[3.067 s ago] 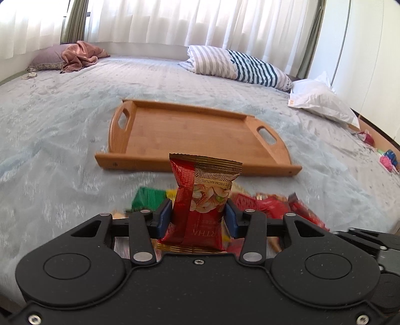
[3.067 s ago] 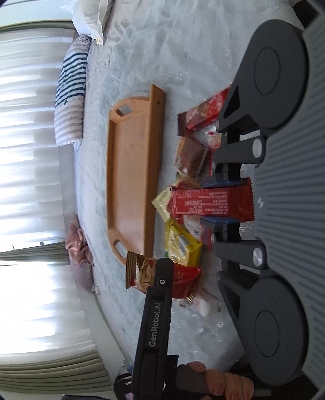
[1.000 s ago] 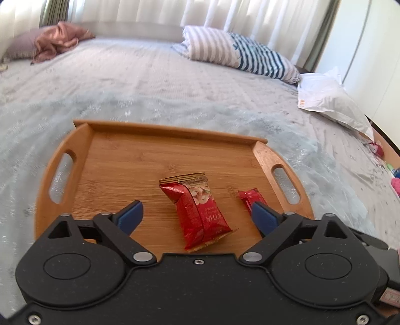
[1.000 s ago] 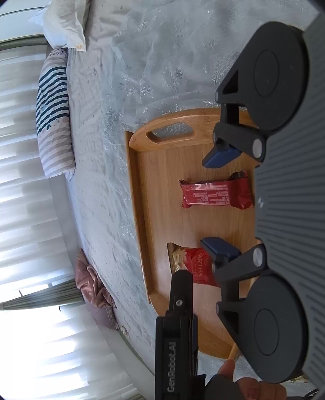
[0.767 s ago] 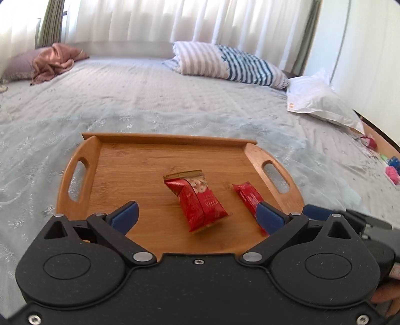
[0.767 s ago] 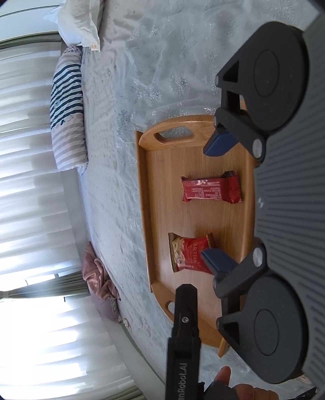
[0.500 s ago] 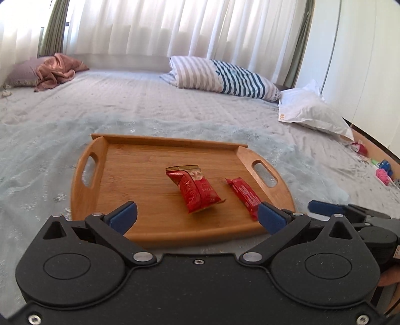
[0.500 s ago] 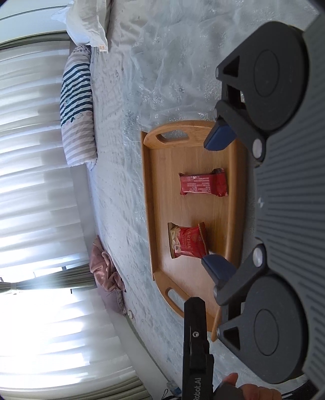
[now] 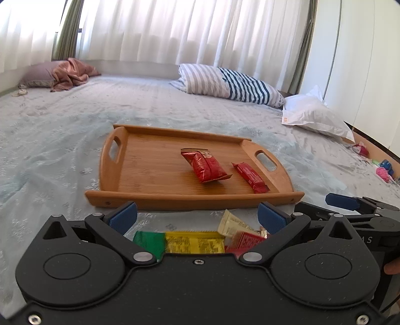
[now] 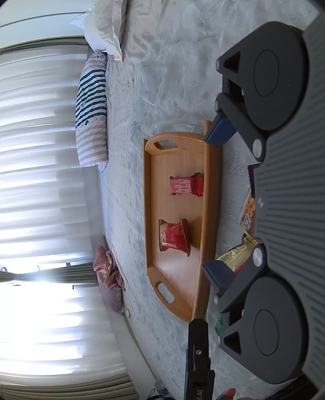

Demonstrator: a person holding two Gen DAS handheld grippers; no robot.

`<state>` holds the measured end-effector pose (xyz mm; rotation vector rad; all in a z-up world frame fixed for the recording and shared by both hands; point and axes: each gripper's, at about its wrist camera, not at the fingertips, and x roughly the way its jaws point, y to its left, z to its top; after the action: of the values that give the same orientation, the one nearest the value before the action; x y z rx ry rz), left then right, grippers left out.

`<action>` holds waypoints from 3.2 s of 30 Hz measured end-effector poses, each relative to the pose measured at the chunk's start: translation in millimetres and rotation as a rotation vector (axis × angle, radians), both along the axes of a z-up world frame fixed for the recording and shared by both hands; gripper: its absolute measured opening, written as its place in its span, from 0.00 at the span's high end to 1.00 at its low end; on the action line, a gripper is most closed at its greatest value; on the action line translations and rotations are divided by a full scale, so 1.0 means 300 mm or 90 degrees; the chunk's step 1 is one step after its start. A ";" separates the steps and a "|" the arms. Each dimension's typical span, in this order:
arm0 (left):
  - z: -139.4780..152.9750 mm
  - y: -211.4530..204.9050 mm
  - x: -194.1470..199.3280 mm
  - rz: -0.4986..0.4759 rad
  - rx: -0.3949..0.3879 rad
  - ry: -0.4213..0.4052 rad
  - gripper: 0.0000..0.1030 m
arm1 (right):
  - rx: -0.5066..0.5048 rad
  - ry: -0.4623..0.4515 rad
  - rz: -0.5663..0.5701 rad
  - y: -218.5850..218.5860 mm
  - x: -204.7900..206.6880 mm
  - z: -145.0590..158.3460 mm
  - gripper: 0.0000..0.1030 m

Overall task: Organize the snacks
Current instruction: 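Move both tools back over the snack pile, then grasp the white wrapped cake with the left gripper while the right grasps a chocolate bar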

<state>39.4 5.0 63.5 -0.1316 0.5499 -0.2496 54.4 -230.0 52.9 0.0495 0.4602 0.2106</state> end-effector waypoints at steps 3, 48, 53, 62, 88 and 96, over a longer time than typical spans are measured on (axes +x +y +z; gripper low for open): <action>-0.007 0.015 -0.041 0.005 0.000 -0.005 0.00 | -0.004 0.003 -0.004 -0.002 -0.022 -0.014 0.00; -0.191 0.060 -0.247 0.079 0.041 0.048 0.68 | -0.045 0.052 -0.078 0.002 -0.168 -0.136 0.66; -0.183 0.042 -0.258 0.064 0.036 0.048 0.68 | -0.036 0.048 -0.089 0.008 -0.175 -0.133 0.71; -0.163 -0.042 -0.292 0.000 0.026 0.031 0.69 | -0.015 0.042 -0.102 0.007 -0.184 -0.119 0.74; -0.090 -0.042 -0.205 0.017 0.020 0.001 0.69 | -0.045 0.057 -0.115 0.023 -0.094 -0.130 0.71; -0.013 0.006 -0.095 0.036 -0.005 -0.016 0.69 | -0.019 0.029 -0.135 -0.009 -0.066 -0.066 0.71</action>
<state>10.8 6.9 59.5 -0.1510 0.5195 -0.1975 34.7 -232.6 33.0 0.0739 0.5003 -0.0050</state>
